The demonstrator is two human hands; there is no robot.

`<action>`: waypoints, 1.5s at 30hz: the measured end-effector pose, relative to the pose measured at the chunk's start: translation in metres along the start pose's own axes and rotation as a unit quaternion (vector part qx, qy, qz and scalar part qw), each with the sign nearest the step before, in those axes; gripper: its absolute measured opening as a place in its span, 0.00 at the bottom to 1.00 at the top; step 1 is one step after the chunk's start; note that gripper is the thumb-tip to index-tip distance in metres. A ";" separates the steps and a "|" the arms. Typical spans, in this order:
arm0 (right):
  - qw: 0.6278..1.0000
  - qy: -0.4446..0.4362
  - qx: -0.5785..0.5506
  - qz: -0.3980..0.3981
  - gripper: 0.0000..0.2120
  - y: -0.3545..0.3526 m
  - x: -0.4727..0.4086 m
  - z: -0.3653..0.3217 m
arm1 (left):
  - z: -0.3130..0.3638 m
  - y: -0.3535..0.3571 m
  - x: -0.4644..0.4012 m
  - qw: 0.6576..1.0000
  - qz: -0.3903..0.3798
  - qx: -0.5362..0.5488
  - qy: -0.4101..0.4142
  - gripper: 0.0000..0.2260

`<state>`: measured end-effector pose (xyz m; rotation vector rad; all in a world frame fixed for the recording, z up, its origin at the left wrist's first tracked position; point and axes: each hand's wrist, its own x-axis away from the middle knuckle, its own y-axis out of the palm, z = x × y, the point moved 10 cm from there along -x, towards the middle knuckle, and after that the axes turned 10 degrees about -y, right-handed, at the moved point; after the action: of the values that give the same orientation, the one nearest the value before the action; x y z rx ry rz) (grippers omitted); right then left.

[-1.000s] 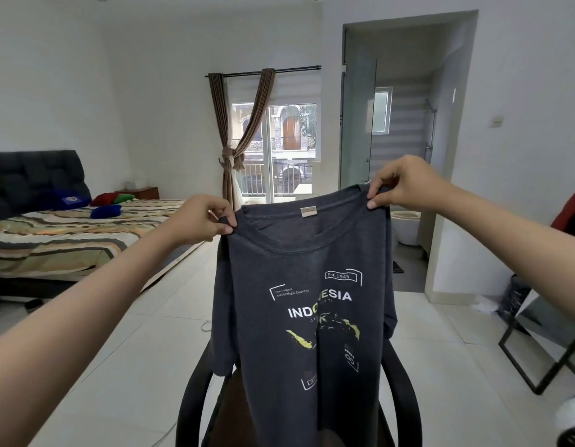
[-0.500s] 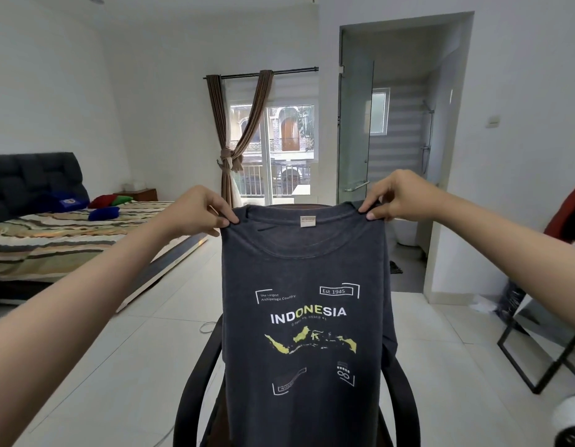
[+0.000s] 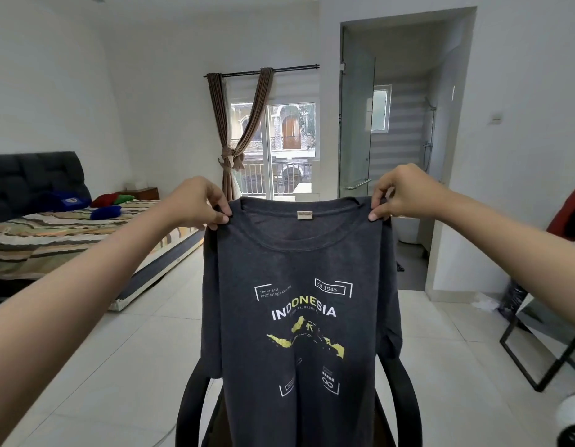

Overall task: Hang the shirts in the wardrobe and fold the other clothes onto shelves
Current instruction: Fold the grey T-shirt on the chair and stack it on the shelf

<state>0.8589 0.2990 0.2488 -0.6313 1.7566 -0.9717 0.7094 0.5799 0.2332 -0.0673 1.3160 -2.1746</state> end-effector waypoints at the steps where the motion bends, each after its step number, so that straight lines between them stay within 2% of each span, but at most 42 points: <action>1: 1.000 0.014 -0.017 0.004 0.07 0.000 0.000 0.002 | 0.001 -0.001 0.000 1.000 0.007 0.001 0.003 0.02; 6: 0.998 0.044 -0.042 0.002 0.07 0.003 -0.001 0.009 | 0.008 -0.005 0.001 0.999 0.029 0.020 0.035 0.05; 11: 0.999 0.034 0.016 -0.007 0.08 0.003 -0.003 0.008 | 0.008 -0.001 0.006 0.997 0.006 0.048 0.055 0.02; 19: 0.998 0.020 0.047 -0.033 0.08 0.009 -0.005 0.005 | 0.011 0.010 0.019 0.990 -0.028 0.115 0.074 0.04; 27: 0.996 0.038 -0.078 -0.033 0.13 0.016 -0.001 0.010 | 0.008 0.005 0.020 0.974 -0.010 0.213 0.072 0.07; 33: 0.971 0.065 -0.224 -0.053 0.19 0.037 0.003 0.020 | 0.005 0.005 0.016 0.960 -0.020 0.271 0.068 0.09; 37: 0.962 0.060 -0.256 -0.069 0.22 0.042 0.003 0.019 | 0.010 0.008 0.016 0.962 -0.039 0.258 0.075 0.10; 42: 0.953 0.053 -0.294 -0.049 0.22 0.036 0.001 0.018 | 0.011 0.015 0.017 0.968 -0.071 0.227 0.076 0.09; 45: 0.963 0.056 -0.255 -0.064 0.19 0.033 0.000 0.017 | 0.009 0.020 0.016 0.971 -0.086 0.211 0.070 0.09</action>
<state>0.8757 0.3113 0.2180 -1.0431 2.1077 -0.6424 0.7079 0.5577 0.2172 0.1477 0.9192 -2.6035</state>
